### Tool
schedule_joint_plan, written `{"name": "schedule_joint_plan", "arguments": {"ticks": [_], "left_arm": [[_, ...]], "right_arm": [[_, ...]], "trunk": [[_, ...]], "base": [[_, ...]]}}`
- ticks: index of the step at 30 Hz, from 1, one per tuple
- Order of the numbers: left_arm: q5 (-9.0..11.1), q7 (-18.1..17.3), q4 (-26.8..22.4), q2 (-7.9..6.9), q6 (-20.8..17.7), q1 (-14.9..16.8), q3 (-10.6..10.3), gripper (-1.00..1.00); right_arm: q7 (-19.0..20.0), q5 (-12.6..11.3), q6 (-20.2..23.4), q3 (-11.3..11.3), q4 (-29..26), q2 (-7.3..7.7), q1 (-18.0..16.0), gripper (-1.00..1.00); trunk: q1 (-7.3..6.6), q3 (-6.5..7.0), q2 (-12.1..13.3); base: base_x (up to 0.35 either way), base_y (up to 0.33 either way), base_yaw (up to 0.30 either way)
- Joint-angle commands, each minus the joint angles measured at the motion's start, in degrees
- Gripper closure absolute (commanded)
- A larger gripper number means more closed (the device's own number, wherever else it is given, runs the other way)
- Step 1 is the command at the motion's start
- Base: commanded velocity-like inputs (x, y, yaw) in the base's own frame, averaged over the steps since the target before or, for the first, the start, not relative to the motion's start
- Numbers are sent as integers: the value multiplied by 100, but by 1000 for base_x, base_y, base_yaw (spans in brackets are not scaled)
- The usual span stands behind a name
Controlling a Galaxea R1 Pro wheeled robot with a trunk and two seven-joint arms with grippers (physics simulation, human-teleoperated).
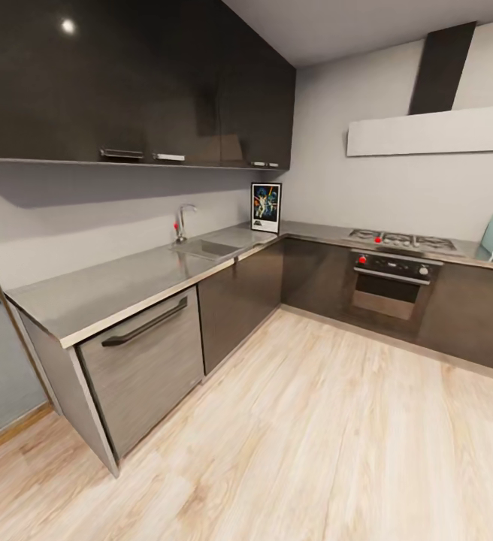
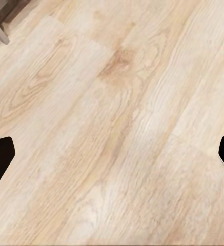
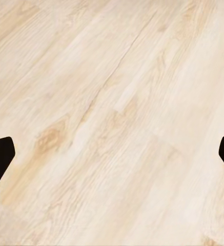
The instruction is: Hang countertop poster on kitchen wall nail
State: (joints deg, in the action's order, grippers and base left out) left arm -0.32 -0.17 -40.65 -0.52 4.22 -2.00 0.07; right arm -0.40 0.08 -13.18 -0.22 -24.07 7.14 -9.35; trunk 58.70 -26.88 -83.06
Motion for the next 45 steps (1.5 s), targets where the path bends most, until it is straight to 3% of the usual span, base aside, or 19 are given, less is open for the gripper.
{"name": "schedule_joint_plan", "arguments": {"ticks": [1, 45], "left_arm": [[-3, -2, 6, -1, 9, -1, 1, -100], [-3, 11, 87, -1, 9, -2, 12, -100]], "right_arm": [[-6, 1, -22, -2, -20, -1, -5, -100], [-4, 18, -35, 14, -31, 7, 10, -100]], "trunk": [[3, -5, -2], [3, -5, -2]], "base": [[308, -175, 0], [301, -166, 0]]}}
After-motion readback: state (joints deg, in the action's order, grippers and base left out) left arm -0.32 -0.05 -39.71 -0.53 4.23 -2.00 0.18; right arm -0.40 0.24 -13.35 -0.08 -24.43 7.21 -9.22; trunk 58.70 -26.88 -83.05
